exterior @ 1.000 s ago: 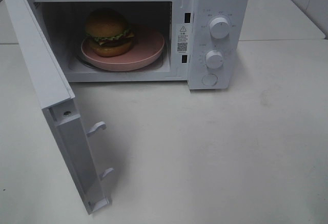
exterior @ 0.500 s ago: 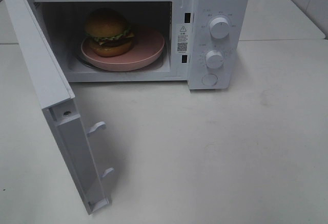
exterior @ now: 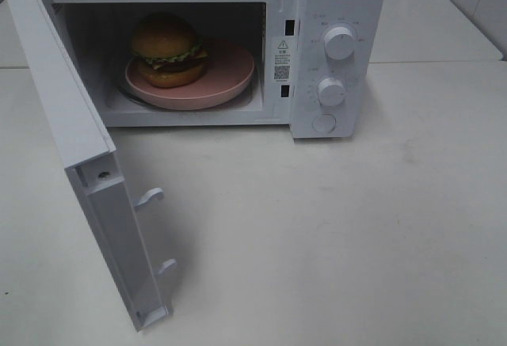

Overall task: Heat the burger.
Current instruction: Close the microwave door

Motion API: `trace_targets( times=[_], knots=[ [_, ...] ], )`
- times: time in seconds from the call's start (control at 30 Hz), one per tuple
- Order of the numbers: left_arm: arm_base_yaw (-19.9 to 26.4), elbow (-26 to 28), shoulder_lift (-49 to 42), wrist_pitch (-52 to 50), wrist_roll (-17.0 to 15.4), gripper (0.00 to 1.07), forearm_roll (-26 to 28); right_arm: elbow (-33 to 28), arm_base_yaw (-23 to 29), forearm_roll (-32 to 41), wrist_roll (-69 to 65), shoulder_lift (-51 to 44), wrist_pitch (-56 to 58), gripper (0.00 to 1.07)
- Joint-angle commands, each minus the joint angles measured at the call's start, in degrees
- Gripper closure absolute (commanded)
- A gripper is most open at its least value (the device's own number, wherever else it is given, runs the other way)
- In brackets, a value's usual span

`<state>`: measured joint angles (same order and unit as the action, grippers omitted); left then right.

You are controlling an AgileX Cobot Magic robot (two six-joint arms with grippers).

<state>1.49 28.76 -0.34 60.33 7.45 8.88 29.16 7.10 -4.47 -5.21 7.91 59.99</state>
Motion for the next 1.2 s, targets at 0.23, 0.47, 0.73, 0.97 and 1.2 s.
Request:
trace_targets(
  times=[0.23, 0.47, 0.73, 0.97, 1.2],
  knots=[
    [0.06, -0.23, -1.38, -0.8, -0.17, 0.09, 0.06, -0.06, -0.46, 0.0, 0.29, -9.74, -0.52, 0.31],
    [0.06, -0.23, -1.09, -0.8, -0.17, 0.09, 0.06, -0.06, -0.46, 0.23, 0.63, -9.74, -0.52, 0.31],
    [0.06, -0.23, -1.09, -0.8, -0.17, 0.09, 0.06, -0.06, -0.4, 0.23, 0.57, -9.74, -0.52, 0.31],
    [0.06, -0.23, -1.09, -0.8, -0.17, 0.09, 0.06, -0.06, -0.4, 0.23, 0.52, -9.74, -0.52, 0.31],
    [0.06, -0.23, -1.09, -0.8, -0.17, 0.09, 0.06, -0.06, -0.4, 0.23, 0.52, -9.74, -0.52, 0.31]
  ],
)
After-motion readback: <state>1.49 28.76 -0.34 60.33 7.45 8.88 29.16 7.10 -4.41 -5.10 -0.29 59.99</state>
